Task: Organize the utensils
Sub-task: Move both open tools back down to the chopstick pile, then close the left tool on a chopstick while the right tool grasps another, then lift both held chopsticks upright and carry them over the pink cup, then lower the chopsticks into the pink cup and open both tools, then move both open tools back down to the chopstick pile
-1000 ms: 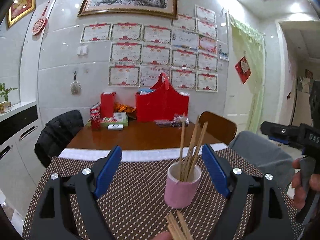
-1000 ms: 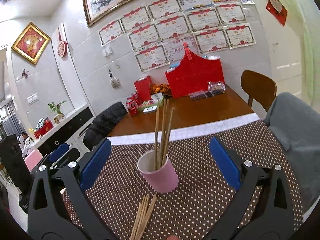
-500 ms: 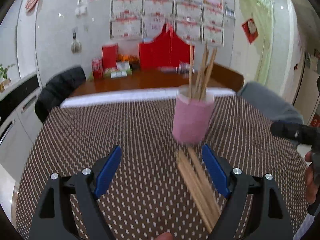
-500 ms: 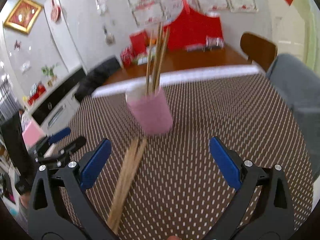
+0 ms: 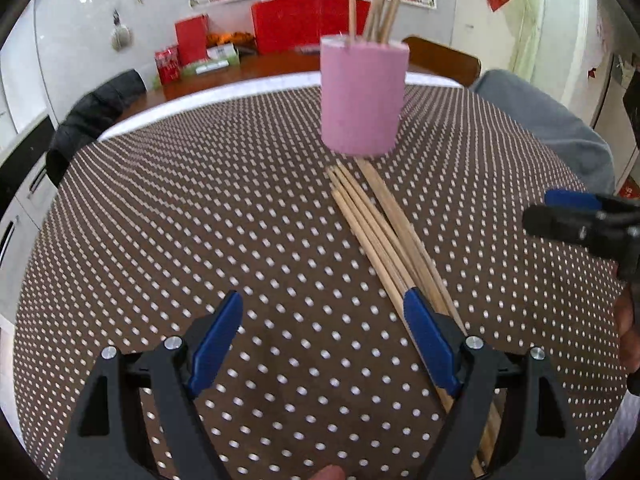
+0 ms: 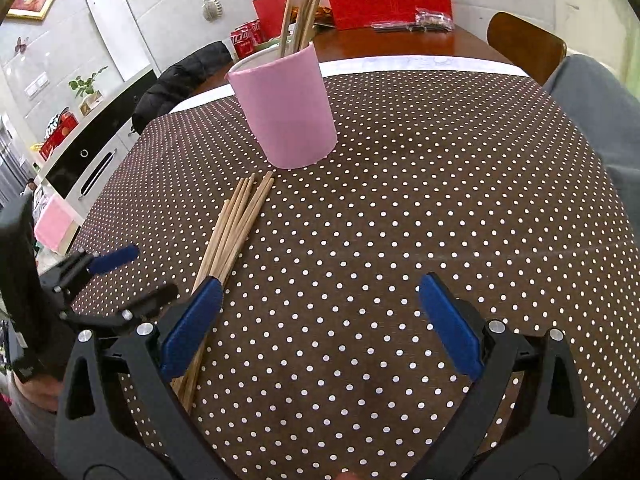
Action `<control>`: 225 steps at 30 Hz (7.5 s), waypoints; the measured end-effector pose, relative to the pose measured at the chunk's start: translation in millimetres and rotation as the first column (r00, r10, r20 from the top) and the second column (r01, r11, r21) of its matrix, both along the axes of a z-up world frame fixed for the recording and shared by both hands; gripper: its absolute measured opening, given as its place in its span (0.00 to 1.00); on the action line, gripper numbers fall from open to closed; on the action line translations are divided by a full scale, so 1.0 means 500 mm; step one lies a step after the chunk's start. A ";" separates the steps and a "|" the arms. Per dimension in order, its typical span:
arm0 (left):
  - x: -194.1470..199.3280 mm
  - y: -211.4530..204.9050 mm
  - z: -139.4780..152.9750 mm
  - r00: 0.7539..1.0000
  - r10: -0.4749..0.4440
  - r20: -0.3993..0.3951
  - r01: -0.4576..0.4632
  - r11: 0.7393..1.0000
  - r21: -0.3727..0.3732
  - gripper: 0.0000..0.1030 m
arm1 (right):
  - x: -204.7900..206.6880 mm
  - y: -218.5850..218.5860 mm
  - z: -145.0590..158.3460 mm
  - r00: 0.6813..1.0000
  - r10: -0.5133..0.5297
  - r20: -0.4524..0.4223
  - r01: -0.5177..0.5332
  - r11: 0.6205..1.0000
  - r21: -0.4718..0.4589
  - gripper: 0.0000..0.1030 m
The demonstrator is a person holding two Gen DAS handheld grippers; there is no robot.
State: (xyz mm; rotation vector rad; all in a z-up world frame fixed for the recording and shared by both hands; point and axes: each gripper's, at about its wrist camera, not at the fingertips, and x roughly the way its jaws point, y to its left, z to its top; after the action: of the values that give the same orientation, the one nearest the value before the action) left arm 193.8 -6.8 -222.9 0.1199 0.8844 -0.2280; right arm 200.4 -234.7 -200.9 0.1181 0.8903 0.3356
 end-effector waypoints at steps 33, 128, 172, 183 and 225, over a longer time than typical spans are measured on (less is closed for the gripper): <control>0.009 0.037 -0.034 0.994 0.107 -0.034 -0.106 0.994 0.022 0.85 | 0.011 0.135 -0.054 0.992 0.113 -0.055 -0.120 0.982 -0.144 0.94; 0.064 0.040 0.287 0.886 0.110 0.450 0.054 0.940 -0.337 0.05 | 0.020 0.023 0.202 0.929 0.054 0.365 -0.130 0.973 0.189 0.05; 0.378 -0.065 0.313 0.753 0.147 0.641 0.203 0.875 -0.440 0.05 | 0.239 0.028 0.362 0.866 0.071 0.494 -0.141 0.984 0.105 0.05; 0.359 -0.046 0.283 0.795 0.135 0.591 0.157 0.896 -0.416 0.52 | 0.263 0.021 0.310 0.915 0.042 0.400 -0.115 0.980 0.160 0.79; 0.004 0.085 0.298 0.864 0.174 0.473 -0.067 0.970 -0.233 0.81 | 0.070 -0.041 0.210 0.957 -0.089 0.275 0.031 0.978 0.207 0.94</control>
State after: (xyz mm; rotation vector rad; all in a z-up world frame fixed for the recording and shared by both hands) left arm 195.7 35.9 -74.1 -0.0755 0.3518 -0.1601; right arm 235.3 -255.0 -95.8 0.2767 0.5658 0.3743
